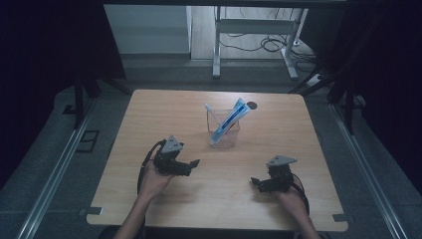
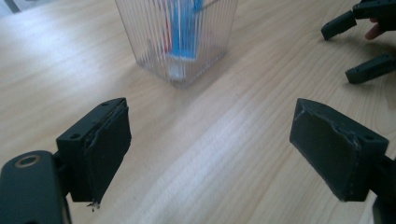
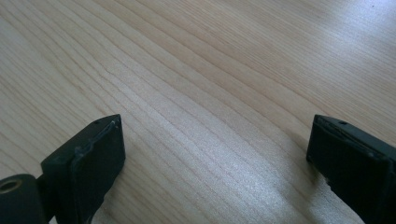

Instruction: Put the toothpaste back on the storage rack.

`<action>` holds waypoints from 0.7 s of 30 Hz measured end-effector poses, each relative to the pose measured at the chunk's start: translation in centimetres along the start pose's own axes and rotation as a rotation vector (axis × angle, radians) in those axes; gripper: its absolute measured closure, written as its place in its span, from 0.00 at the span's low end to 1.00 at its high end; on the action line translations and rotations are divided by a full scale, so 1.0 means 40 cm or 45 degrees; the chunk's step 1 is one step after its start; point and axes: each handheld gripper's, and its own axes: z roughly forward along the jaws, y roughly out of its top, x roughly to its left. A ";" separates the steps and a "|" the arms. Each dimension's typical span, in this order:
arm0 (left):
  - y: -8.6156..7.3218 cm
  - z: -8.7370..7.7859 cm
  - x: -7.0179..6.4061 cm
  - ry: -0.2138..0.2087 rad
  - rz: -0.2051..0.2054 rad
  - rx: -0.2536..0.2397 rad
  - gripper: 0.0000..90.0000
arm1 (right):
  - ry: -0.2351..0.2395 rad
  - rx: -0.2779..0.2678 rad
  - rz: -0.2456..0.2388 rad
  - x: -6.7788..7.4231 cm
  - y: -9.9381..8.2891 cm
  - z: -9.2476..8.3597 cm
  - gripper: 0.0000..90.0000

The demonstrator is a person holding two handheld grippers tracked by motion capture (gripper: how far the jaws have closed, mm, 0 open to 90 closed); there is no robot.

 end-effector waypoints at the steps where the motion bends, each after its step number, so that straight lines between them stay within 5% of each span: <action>1: -0.010 -0.001 -0.002 0.001 -0.005 0.002 0.14 | 0.000 0.000 0.000 0.000 0.000 0.000 0.05; 21: -0.129 0.026 -0.020 0.042 -0.017 0.134 0.14 | 0.000 -0.002 -0.001 0.000 0.000 0.000 0.05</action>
